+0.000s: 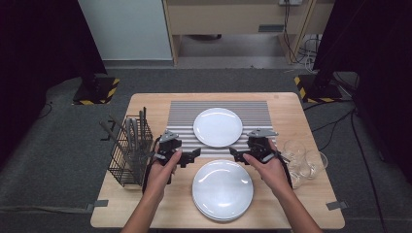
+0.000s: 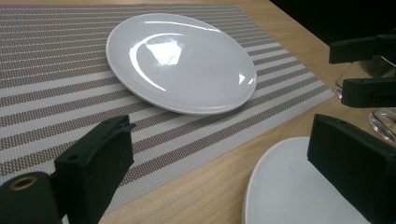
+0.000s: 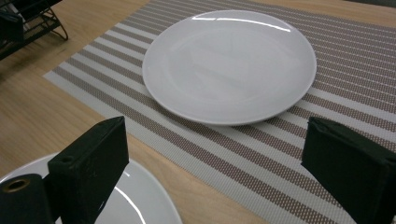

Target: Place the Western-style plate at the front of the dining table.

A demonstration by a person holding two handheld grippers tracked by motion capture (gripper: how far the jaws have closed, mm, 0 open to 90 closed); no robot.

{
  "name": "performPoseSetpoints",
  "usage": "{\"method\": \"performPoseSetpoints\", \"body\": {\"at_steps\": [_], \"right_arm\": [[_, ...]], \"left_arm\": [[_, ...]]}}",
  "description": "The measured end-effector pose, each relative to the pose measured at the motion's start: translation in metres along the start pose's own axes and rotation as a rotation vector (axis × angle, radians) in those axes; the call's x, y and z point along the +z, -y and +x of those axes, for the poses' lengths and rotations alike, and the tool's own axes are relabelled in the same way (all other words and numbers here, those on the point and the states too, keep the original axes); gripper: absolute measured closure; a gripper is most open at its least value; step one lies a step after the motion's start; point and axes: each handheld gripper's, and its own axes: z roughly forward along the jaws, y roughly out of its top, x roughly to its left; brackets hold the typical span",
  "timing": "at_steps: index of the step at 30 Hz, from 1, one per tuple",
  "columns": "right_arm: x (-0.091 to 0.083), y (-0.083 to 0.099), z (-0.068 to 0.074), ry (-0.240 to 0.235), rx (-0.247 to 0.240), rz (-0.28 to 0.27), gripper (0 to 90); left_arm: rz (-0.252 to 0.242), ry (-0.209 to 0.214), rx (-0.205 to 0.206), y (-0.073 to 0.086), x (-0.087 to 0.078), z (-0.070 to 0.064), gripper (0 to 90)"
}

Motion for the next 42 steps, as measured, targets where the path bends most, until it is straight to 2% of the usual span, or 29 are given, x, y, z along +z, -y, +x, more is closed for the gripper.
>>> {"method": "performPoseSetpoints", "body": {"at_steps": [7,12,16,23,26,30,37,42], "right_arm": [[-0.007,0.012,0.000,-0.016,-0.007,0.005,6.9],[-0.012,0.016,0.000,-0.008,-0.031,0.005,7.1],[-0.016,0.021,0.000,-0.009,-0.024,0.006,7.4],[-0.020,0.031,0.003,-0.014,-0.043,0.021,7.7],[-0.020,0.035,0.004,-0.012,-0.050,0.022,7.8],[-0.020,0.041,0.005,-0.007,-0.066,0.037,7.9],[-0.021,0.051,0.006,-0.012,-0.068,0.060,8.7],[-0.024,0.056,0.008,-0.012,-0.077,0.048,8.9]], "left_arm": [[0.004,-0.001,0.009,0.005,-0.006,-0.001,6.4],[0.003,-0.008,0.006,0.008,-0.013,0.001,6.4],[-0.003,-0.012,0.004,0.009,-0.017,0.003,6.4],[-0.010,-0.009,0.000,0.011,-0.022,0.002,6.4],[-0.006,-0.015,0.011,0.011,-0.025,0.001,6.4],[-0.003,-0.019,0.012,0.010,-0.028,0.001,6.4],[-0.004,-0.022,0.011,0.008,-0.036,0.002,6.4],[-0.006,-0.027,0.003,0.007,-0.041,0.002,6.4]]}}
